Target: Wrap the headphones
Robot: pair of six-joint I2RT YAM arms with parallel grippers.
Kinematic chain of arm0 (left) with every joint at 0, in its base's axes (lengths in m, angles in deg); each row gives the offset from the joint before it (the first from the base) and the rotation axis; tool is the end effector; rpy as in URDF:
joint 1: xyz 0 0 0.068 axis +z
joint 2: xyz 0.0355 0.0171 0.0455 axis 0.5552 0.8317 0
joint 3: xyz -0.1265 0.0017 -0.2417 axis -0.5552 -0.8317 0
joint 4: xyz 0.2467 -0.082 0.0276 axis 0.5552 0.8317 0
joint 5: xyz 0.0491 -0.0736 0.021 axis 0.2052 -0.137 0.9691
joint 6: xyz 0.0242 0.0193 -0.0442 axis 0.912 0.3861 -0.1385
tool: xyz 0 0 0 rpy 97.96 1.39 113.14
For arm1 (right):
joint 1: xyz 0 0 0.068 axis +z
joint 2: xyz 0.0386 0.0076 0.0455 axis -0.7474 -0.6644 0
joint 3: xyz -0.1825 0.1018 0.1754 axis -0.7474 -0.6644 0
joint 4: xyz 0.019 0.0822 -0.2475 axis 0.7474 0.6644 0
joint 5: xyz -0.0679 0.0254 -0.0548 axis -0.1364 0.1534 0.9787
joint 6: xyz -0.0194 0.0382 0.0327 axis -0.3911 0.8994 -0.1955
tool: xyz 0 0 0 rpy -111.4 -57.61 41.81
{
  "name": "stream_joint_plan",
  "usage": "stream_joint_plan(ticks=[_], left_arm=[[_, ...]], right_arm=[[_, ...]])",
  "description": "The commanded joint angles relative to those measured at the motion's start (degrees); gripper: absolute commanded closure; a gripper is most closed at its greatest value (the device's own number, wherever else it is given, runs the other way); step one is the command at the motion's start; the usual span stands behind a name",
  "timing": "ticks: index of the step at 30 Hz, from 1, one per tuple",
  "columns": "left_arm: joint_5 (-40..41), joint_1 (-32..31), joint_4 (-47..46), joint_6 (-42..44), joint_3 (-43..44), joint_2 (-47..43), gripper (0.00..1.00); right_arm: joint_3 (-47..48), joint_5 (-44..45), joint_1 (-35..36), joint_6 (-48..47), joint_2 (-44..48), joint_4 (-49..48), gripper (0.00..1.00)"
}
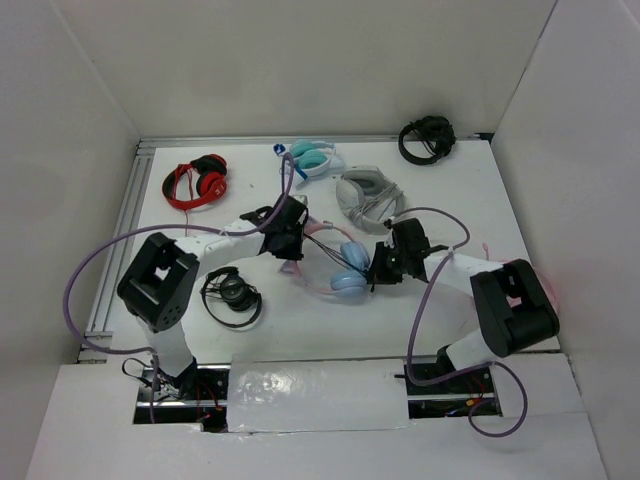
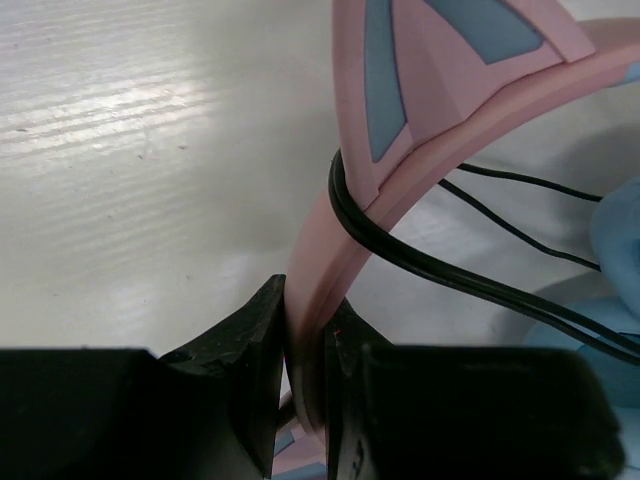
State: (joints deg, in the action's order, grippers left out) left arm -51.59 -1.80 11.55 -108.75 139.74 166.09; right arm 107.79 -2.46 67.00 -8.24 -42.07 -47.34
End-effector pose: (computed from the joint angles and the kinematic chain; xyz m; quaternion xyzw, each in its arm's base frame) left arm 0.3018 -0.2124 0.2005 0.0166 0.9453 -0.1509 0.2887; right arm 0.2404 0.0942 0.1416 0.0077 0.9406 0.2671 0.2095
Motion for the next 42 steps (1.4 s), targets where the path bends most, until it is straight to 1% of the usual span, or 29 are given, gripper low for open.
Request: stream_joint_plan(ticks=[1,3,6,7,8,9,10,13,15,20,22,23,25,26,27,28,30,31,33,34,38,39,40,42], left_arm=[[2.2,0.9,-0.8,-4.2,6.1,3.2,1.00],[3.7,0.8,-0.3,-3.8,6.7,4.7,1.00],[4.3,1.4,-0.5,-3.6,6.9,5.7,1.00],[4.5,1.8,0.2,-4.5,7.6,6.0,1.00],[4.5,2.0,1.3,-4.6,8.0,6.8,1.00],[4.5,2.2,1.8,-4.9,8.2,7.2,1.00],[4.7,2.1,2.0,-4.7,8.6,7.6,1.00],[4.9,2.0,2.5,-4.2,9.1,8.6,1.00],[3.1,2.0,3.3,-3.5,9.8,9.1,1.00],[2.8,1.8,4.1,-2.2,9.2,8.7,1.00],[2.9,1.7,4.6,-1.7,8.8,8.2,0.93],[3.0,1.8,5.0,-1.8,8.4,8.0,0.83],[2.5,1.8,5.7,-1.5,8.0,7.4,0.73],[2.3,1.6,6.0,-1.4,7.6,6.9,0.61],[2.3,1.6,6.0,-1.4,7.6,6.6,0.61],[2.5,1.5,6.1,-1.6,7.2,6.3,0.54],[3.2,1.3,6.9,-1.3,7.2,5.5,0.46],[3.5,0.9,7.4,-1.7,7.3,5.2,0.37],[3.9,0.8,8.4,-1.9,7.5,4.3,0.34],[4.3,0.4,8.6,-2.0,7.5,4.0,0.30],[4.2,-0.2,9.9,-2.1,7.5,0.8,0.27],[3.3,-0.2,10.4,-2.1,7.4,0.0,0.27],[3.0,-0.7,10.4,-1.9,7.2,-0.9,0.26],[3.0,-1.9,10.7,-2.2,6.3,-5.0,0.19]], right_arm=[[4.7,2.8,0.5,1.3,-3.5,0.7,0.85],[5.5,3.7,0.8,1.2,-4.9,1.1,0.85],[5.2,5.7,0.9,2.1,-4.7,0.7,0.90],[5.4,6.7,1.0,2.0,-4.1,1.6,0.89],[5.3,7.1,1.0,1.8,-4.1,1.8,0.86],[5.2,7.3,1.2,1.4,-2.5,2.5,0.80],[4.6,7.7,1.5,1.2,-2.0,2.6,0.77],[3.6,8.6,1.7,0.5,0.8,3.3,0.73],[3.5,9.7,1.8,-0.1,3.1,4.2,0.67],[3.0,11.8,2.5,-0.2,8.7,5.5,0.63],[3.3,14.0,2.5,-0.3,11.7,6.7,0.62],[3.4,14.7,2.5,-0.3,12.5,7.9,0.60],[3.4,16.0,2.5,-0.4,15.0,9.0,0.58],[3.2,17.3,2.5,-0.4,16.9,10.0,0.56],[3.2,17.3,2.5,-0.4,16.9,10.0,0.56],[3.1,17.9,2.5,-0.2,18.6,10.5,0.55],[3.0,18.2,2.5,-0.2,20.4,10.9,0.52],[2.9,18.3,2.5,0.0,22.5,11.2,0.50],[2.4,17.9,2.5,0.2,24.8,11.0,0.48],[2.2,17.9,2.5,0.4,27.2,10.7,0.46],[1.6,18.3,2.5,1.3,33.6,10.4,0.39],[1.6,18.7,2.5,1.6,34.9,10.3,0.21],[1.5,19.0,2.5,1.4,37.8,10.4,0.01],[1.8,21.6,2.5,1.1,40.2,11.2,0.00]])
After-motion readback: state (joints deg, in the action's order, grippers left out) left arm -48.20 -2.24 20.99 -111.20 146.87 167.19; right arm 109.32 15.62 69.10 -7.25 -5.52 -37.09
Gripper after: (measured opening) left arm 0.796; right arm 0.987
